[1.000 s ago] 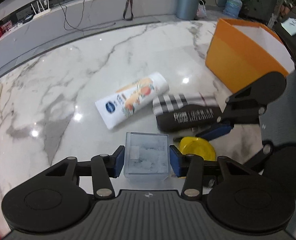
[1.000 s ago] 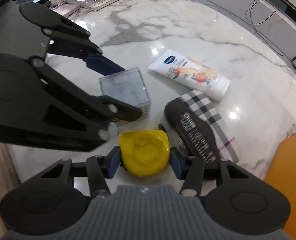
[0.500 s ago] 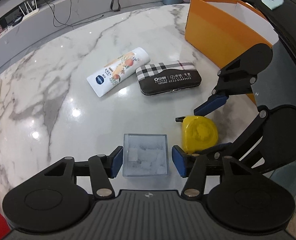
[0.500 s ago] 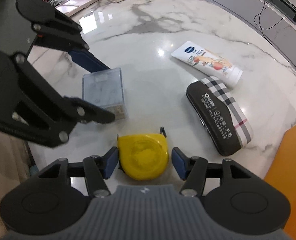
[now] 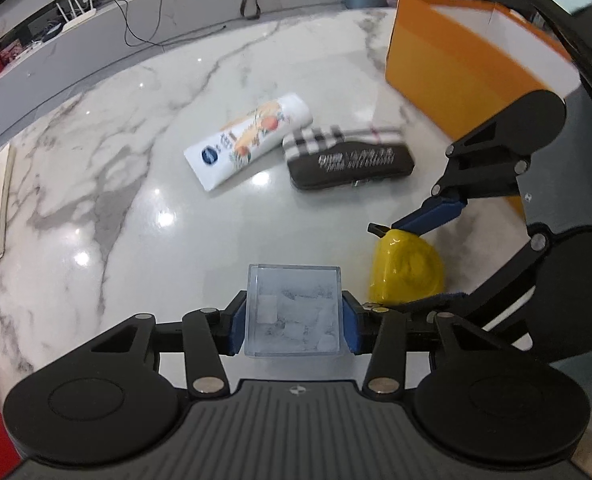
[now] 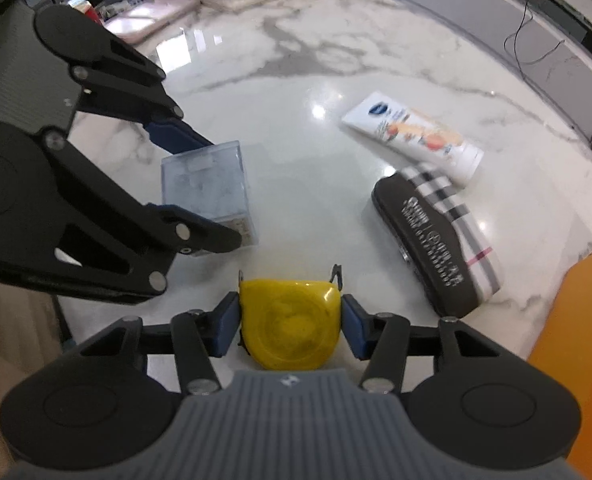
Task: Organize rigid objects
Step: 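Lower the tape measure and clear cube box into the orange box, release both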
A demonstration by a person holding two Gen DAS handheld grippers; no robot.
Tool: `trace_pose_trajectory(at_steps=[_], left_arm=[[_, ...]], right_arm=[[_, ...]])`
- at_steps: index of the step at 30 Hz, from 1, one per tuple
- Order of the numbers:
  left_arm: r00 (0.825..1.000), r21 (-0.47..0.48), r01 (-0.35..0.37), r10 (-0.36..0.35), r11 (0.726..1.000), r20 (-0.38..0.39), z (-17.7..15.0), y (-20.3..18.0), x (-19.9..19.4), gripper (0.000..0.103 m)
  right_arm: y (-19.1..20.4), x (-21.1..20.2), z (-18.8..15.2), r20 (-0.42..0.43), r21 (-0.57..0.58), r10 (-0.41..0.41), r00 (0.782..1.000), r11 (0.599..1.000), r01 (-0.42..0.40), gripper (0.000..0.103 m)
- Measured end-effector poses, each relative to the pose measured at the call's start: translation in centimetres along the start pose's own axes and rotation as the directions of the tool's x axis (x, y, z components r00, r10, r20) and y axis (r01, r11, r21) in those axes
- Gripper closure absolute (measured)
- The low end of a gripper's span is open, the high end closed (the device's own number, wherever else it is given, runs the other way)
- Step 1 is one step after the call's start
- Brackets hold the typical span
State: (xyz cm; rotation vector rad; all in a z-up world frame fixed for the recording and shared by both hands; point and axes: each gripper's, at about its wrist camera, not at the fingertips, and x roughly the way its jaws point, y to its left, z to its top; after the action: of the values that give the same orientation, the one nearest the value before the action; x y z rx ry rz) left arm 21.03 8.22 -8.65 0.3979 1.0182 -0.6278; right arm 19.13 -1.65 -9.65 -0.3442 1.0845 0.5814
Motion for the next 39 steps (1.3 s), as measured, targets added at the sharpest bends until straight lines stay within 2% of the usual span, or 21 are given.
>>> trace_pose_trajectory(at_steps=[5,10,13,17,21,24,26,28,34,37,39], left_arm=[[0.997,0.015,0.011,-0.012,1.0,0.076,2.5,-1.5,-3.1,0.05],[0.986,0.09,0.029,-0.043,0.996,0.16,6.1,-4.6,-6.0,0.05],[0.975,0.159,0.033,-0.067,0.987,0.211,9.3,-7.3,-7.6,0.05],[0.964,0.273,0.033,-0.103,0.961,0.246,13.0,-11.7,-7.9,0.05],[0.968,0.416,0.023,-0.124,0.909,0.216,15.7,-16.8,-5.8,0.05],[0.974,0.505,0.02,-0.13,0.863,0.184,17.2,-19.8,-3.0,0.05],[0.983,0.564,0.006,-0.108,0.826,0.148,18.1,-21.1,-0.6,0.05],[0.989,0.621,-0.006,-0.085,0.784,0.117,18.7,-21.7,1.7,0.05],[0.999,0.755,0.016,-0.042,0.656,0.015,19.5,-21.4,7.2,0.05],[0.999,0.766,0.042,-0.033,0.641,-0.027,20.4,-20.4,8.9,0.05],[0.998,0.781,0.058,-0.031,0.621,-0.05,20.6,-20.0,10.0,0.05]], right_arm=[[-0.7,-4.4,-0.3,0.065,-0.019,-0.023,0.998,1.0,0.024,0.05],[-3.0,-10.6,-1.6,0.135,0.003,-0.075,0.988,0.997,0.075,0.05],[-5.3,-14.6,-2.8,0.172,0.03,-0.137,0.975,0.991,0.134,0.05],[-9.1,-17.9,-5.5,0.153,0.088,-0.258,0.954,0.965,0.247,0.05],[-13.3,-18.2,-8.8,0.099,0.159,-0.329,0.939,0.937,0.311,0.049],[-15.7,-17.3,-10.7,0.083,0.212,-0.328,0.941,0.929,0.305,0.049],[-17.1,-16.2,-11.4,0.077,0.223,-0.319,0.945,0.929,0.296,0.049],[-18.1,-15.1,-11.7,0.073,0.216,-0.314,0.947,0.932,0.292,0.049],[-21.1,-11.5,-11.2,0.066,0.184,-0.274,0.959,0.948,0.258,0.049],[-22.4,-10.2,-10.5,0.077,0.181,-0.253,0.964,0.955,0.236,0.049],[-23.1,-9.3,-9.9,0.08,0.175,-0.235,0.969,0.96,0.219,0.049]])
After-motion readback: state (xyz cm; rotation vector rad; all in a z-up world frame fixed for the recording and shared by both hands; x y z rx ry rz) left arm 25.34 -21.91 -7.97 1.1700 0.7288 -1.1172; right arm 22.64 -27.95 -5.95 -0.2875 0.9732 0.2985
